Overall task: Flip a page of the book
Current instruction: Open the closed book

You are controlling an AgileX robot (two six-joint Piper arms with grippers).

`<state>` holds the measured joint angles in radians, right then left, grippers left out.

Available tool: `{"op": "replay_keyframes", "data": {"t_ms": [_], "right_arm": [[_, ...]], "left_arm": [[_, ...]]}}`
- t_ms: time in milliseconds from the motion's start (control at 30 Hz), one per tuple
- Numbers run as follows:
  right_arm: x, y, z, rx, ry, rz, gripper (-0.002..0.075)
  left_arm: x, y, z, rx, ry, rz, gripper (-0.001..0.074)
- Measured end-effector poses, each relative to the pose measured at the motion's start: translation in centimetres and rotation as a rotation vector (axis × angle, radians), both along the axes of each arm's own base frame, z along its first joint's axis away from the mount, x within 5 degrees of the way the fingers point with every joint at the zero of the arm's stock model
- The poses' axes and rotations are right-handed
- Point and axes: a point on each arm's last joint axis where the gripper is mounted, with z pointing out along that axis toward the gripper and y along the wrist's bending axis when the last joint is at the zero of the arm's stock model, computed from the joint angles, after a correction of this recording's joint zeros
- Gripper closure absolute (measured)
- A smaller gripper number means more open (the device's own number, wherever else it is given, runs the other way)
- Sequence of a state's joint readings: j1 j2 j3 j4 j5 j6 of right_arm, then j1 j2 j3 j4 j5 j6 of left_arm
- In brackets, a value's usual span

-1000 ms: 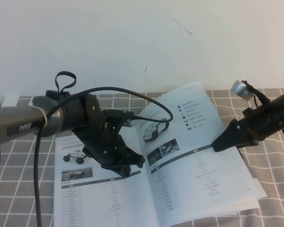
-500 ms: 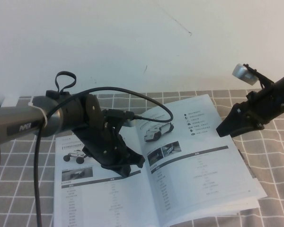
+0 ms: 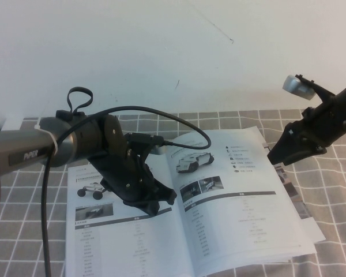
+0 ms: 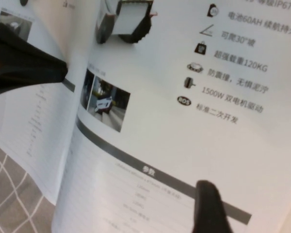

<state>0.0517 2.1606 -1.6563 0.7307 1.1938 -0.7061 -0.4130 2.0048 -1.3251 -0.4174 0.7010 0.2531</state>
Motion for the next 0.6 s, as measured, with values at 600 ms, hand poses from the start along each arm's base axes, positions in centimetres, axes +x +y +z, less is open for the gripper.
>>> {"op": "replay_keyframes", "data": {"t_ms": [600], "right_arm": [[-0.6, 1.0, -3.2, -0.130, 0.110, 0.039, 0.0338]], "left_arm": [[0.1, 0.0, 0.0, -0.004, -0.011, 0.006, 0.0738]]}}
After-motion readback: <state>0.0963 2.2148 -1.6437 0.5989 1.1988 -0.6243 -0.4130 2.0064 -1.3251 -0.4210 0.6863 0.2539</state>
